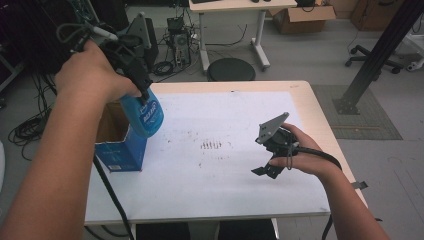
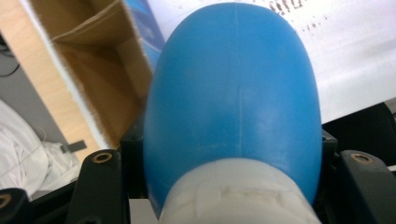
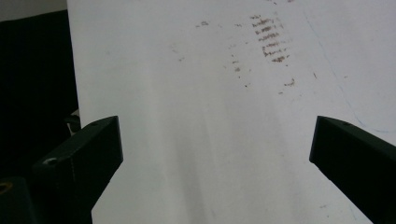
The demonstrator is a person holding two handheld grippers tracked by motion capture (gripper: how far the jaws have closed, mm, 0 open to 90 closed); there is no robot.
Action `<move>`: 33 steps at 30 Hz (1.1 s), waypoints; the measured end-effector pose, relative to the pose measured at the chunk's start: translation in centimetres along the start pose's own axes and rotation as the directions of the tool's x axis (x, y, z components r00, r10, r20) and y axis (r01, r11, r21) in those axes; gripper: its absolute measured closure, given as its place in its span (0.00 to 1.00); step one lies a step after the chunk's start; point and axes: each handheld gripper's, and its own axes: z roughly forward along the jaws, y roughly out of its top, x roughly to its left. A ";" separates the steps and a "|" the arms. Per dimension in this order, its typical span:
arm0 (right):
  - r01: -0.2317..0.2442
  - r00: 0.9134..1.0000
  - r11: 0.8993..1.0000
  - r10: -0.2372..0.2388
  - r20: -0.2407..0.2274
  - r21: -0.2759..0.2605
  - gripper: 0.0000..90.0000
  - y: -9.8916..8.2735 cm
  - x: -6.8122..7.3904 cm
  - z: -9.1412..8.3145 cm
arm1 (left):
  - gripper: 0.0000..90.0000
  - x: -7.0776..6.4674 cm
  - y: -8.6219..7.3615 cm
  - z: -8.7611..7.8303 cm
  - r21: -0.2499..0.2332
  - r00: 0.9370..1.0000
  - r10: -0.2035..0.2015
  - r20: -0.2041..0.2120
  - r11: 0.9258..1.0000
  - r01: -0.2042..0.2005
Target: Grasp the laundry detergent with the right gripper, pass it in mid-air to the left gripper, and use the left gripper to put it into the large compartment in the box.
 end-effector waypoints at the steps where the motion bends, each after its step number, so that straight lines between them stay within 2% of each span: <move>1: -0.004 1.000 1.000 0.004 0.002 0.009 0.03 0.0 -0.1 0.0 | 0.43 0.2 0.0 -0.2 0.000 1.000 -0.009 -0.002 1.000 0.009; 4: -0.001 1.000 0.999 0.001 0.007 0.042 0.03 0.1 -0.4 -0.2 | 0.43 1.2 -0.1 -1.3 -0.002 0.999 -0.048 -0.002 0.999 0.048; 6: 0.005 1.000 0.999 -0.006 0.006 0.047 0.03 0.2 -0.4 -0.3 | 0.43 1.5 -0.2 -1.7 -0.002 0.998 -0.056 -0.001 0.998 0.056; 9: 0.003 1.000 0.998 -0.004 0.002 0.068 0.03 0.3 -0.7 -0.7 | 0.43 2.9 -0.1 -2.5 -0.006 0.994 -0.107 -0.008 0.994 0.107; 10: 0.003 1.000 0.998 -0.004 0.002 0.068 0.03 0.3 -0.7 -0.7 | 0.43 2.9 -0.1 -2.5 -0.006 0.994 -0.107 -0.008 0.994 0.107; 13: -0.005 1.000 0.997 0.006 -0.004 0.081 0.03 0.2 -1.0 -0.8 | 0.43 3.9 -0.1 -2.8 -0.005 0.989 -0.149 -0.018 0.989 0.149; 15: -0.013 1.000 0.994 0.014 -0.006 0.104 0.04 0.0 -1.3 -0.7 | 0.43 4.9 -0.1 -3.0 0.004 0.983 -0.184 -0.026 0.983 0.184; 16: -0.013 1.000 0.994 0.014 -0.006 0.104 0.04 0.0 -1.3 -0.7 | 0.43 4.9 -0.1 -3.0 0.004 0.983 -0.184 -0.026 0.983 0.184; 17: -0.018 1.000 0.993 0.019 -0.005 0.117 0.04 -0.1 -1.5 -0.6 | 0.43 5.6 -0.3 -3.1 0.007 0.978 -0.206 -0.032 0.978 0.207; 18: -0.018 1.000 0.993 0.019 -0.005 0.117 0.04 -0.1 -1.5 -0.6 | 0.43 5.6 -0.3 -3.1 0.007 0.978 -0.206 -0.032 0.978 0.207; 20: -0.020 1.000 0.992 0.021 -0.007 0.128 0.04 -0.3 -1.6 -0.6 | 0.43 6.6 -0.4 -3.1 0.010 0.970 -0.240 -0.036 0.971 0.241; 22: -0.021 1.000 0.991 0.022 -0.008 0.134 0.04 -0.4 -1.6 -0.6 | 0.43 7.1 -0.5 -3.1 0.014 0.966 -0.256 -0.040 0.966 0.257; 23: -0.021 1.000 0.991 0.022 -0.008 0.134 0.04 -0.4 -1.6 -0.6 | 0.43 7.1 -0.5 -3.1 0.014 0.966 -0.256 -0.040 0.966 0.257; 24: -0.019 1.000 0.990 0.021 -0.008 0.137 0.04 -0.5 -1.6 -0.5 | 0.43 7.4 -0.5 -3.0 0.018 0.963 -0.267 -0.043 0.963 0.268; 25: -0.019 1.000 0.990 0.021 -0.008 0.137 0.04 -0.5 -1.6 -0.5 | 0.43 7.4 -0.5 -3.0 0.018 0.963 -0.267 -0.043 0.963 0.268; 26: -0.017 1.000 0.990 0.019 -0.009 0.138 0.04 -0.6 -1.6 -0.5 | 0.43 7.6 -0.4 -2.9 0.020 0.960 -0.277 -0.044 0.960 0.279; 33: -0.019 1.000 0.990 0.020 -0.012 0.137 0.04 -0.5 -1.6 -0.4 | 0.43 8.0 -0.4 -2.6 0.025 0.957 -0.288 -0.036 0.957 0.289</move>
